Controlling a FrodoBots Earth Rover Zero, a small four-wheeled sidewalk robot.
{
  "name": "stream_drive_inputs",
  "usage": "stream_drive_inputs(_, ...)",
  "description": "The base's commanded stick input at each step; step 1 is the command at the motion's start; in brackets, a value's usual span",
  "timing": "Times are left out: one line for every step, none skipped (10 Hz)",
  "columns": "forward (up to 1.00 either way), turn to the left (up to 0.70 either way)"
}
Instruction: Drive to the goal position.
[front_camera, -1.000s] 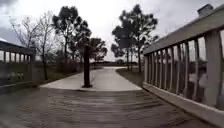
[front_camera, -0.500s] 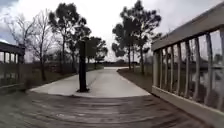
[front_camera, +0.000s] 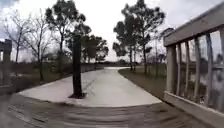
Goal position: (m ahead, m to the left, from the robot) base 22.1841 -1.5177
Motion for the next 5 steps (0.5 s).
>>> stream_drive_inputs(0.85, 0.00)
stream_drive_inputs(0.85, 0.00)
stream_drive_inputs(0.85, 0.00)
stream_drive_inputs(0.85, 0.00)
stream_drive_inputs(0.85, 0.00)
